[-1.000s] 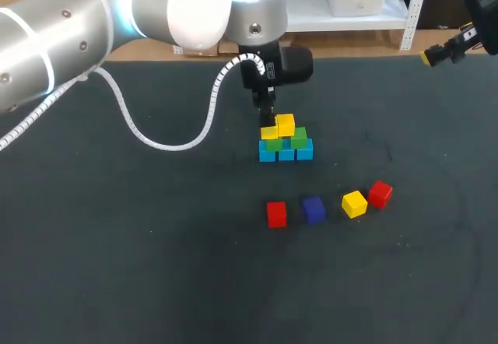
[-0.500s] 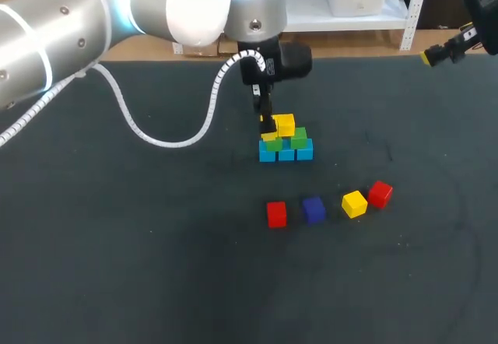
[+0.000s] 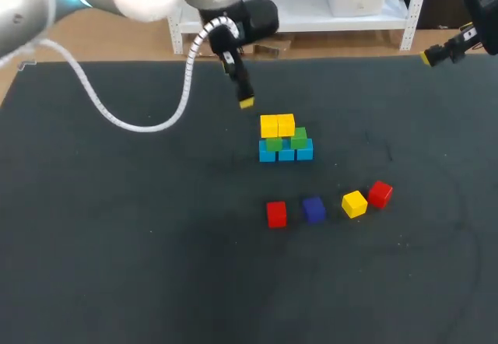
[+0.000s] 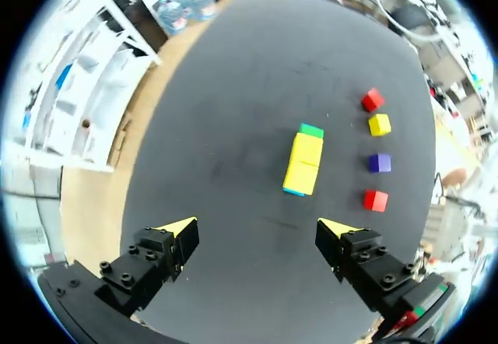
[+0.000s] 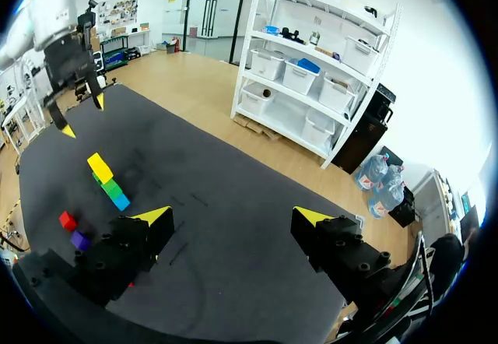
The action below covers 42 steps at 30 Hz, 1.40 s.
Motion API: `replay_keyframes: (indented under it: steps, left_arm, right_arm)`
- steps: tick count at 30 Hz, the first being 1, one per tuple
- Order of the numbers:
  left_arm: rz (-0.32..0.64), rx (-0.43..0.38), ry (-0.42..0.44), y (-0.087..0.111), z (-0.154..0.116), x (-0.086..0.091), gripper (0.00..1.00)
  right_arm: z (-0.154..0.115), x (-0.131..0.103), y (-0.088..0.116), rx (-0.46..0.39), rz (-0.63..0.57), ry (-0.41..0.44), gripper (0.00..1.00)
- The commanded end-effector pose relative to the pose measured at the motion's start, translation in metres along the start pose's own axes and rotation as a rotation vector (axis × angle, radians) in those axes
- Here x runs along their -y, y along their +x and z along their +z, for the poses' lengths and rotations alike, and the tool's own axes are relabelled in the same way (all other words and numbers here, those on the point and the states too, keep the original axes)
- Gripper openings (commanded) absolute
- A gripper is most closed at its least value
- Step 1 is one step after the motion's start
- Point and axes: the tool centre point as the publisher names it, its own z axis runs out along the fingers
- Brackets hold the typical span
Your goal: Place the blue cubes, place green cubes on the blue cubes, place the yellow cubes on the green cubes, then place the red cubes on the yellow cubes, and place purple cube on the red cubes.
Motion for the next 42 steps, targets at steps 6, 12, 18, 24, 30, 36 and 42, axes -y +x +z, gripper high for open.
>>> replay_keyframes:
  steps: [6,12,18,24,30,36,42]
  left_arm:
    - [-0.153,0.202,-0.182,0.033,-0.021,-0.013,1.0]
    - [-0.273,0.265,-0.226,0.042,-0.026,-0.034,1.0]
    - [-0.354,0.37,-0.277,0.052,-0.053,-0.048,1.0]
    - [-0.442,0.447,-0.336,0.069,-0.073,-0.062,1.0]
    - [-0.553,0.527,-0.362,0.088,-0.085,-0.074,1.0]
    - [-0.592,0.558,-0.376,0.102,-0.091,-0.08,1.0]
    - [-0.601,0.622,-0.394,0.107,-0.096,-0.08,1.0]
  right_arm:
    - [0.0,-0.002,0.002,0.006,0.001,0.011,1.0]
    - [0.0,-0.002,0.002,0.006,0.001,0.011,1.0]
    - [0.0,-0.002,0.002,0.006,0.001,0.011,1.0]
    - [0.0,-0.002,0.002,0.006,0.001,0.011,1.0]
    - [0.0,-0.002,0.002,0.006,0.001,0.011,1.0]
    - [0.0,-0.002,0.002,0.006,0.001,0.011,1.0]
    - [0.0,-0.002,0.002,0.006,0.001,0.011,1.0]
